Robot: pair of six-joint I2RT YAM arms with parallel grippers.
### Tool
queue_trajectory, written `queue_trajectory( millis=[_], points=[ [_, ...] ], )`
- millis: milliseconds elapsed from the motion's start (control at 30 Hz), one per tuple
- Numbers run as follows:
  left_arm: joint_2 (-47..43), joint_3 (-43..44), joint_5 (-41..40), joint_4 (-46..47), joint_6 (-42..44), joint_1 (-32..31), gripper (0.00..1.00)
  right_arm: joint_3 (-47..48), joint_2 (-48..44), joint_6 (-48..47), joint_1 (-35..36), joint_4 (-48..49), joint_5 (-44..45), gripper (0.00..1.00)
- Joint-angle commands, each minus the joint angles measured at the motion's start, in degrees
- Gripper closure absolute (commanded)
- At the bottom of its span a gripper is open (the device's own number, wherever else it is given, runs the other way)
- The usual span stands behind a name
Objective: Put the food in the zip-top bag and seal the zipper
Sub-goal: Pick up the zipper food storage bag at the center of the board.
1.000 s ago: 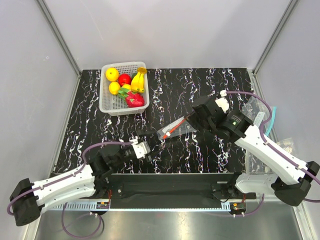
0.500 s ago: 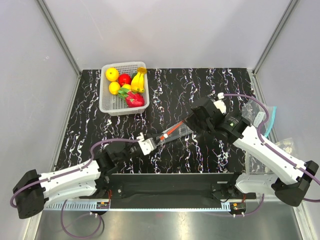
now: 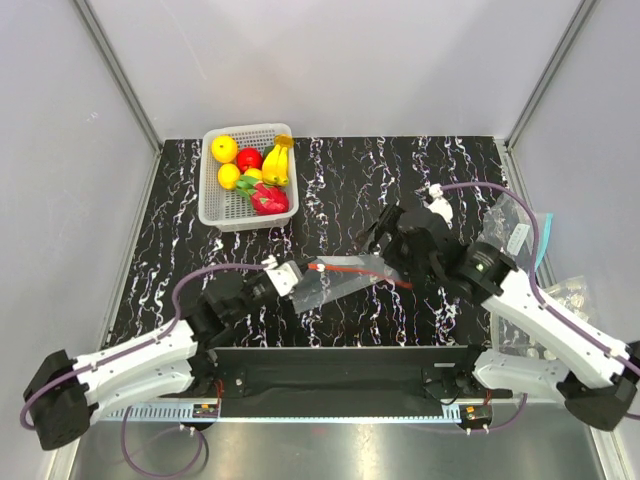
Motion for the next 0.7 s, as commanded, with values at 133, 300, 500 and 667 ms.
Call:
queue_trajectory(
  millis=[133,300,500,667],
  points=[
    [-5.63,3.45,6.8,-5.57,-6.58,3.0,1.0,-12.45,-14.28,-45.64,-0.26,20.82,-21.95,0.26],
    [-3.43,8.73,8.74,-15.43,-10.18,3.09,1.0,-10.53,-8.96,-57.87,0.96,25.58,-34.71,0.24],
    [-2.82,13.47,6.46,-24.37,-16.51,3.36,1.0,-7.01,-0.5,-67.11,10.9,27.07,-23.24,0.32],
    [-0.71,18.66,6.81,-31.69,-18.8,3.27,1.0,-11.21,-3.03,-69.74,11.25,34.27,-24.09,0.38]
  ],
)
